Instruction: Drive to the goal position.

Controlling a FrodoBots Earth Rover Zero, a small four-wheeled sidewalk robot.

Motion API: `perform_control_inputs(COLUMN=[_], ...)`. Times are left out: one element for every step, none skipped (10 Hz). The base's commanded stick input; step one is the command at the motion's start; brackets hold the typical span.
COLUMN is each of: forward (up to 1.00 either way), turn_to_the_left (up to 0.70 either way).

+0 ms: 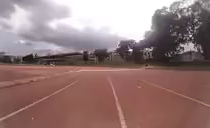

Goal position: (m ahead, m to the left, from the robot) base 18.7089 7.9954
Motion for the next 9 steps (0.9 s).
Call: perform_control_inputs(forward=[0.45,0.45,0.45,0.45,0.45,0.45,0.45,0.45,0.45], turn_to_the_left=[0.00,0.00,0.00,0.00,0.00,0.00,0.00,0.00,0.00])
